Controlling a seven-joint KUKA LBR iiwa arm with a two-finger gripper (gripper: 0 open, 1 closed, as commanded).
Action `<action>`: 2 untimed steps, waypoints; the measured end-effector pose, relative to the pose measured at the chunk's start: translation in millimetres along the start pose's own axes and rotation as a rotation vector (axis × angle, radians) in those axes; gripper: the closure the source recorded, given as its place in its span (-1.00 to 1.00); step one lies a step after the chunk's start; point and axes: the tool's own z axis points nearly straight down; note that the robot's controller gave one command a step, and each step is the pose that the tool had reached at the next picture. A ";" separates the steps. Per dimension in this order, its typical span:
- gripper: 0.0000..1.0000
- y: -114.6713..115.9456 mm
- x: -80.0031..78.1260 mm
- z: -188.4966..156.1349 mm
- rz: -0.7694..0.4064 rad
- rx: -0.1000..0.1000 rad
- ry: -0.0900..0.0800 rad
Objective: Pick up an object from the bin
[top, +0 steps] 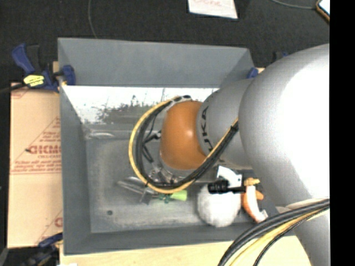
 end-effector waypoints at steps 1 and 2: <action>1.00 1.3 -1.4 -36.0 -0.003 -0.004 -0.005; 1.00 0.8 -1.3 -58.9 -0.005 -0.004 -0.005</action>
Offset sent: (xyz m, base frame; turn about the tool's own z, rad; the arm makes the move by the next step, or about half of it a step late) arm 0.0009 0.0002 0.0792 -0.0026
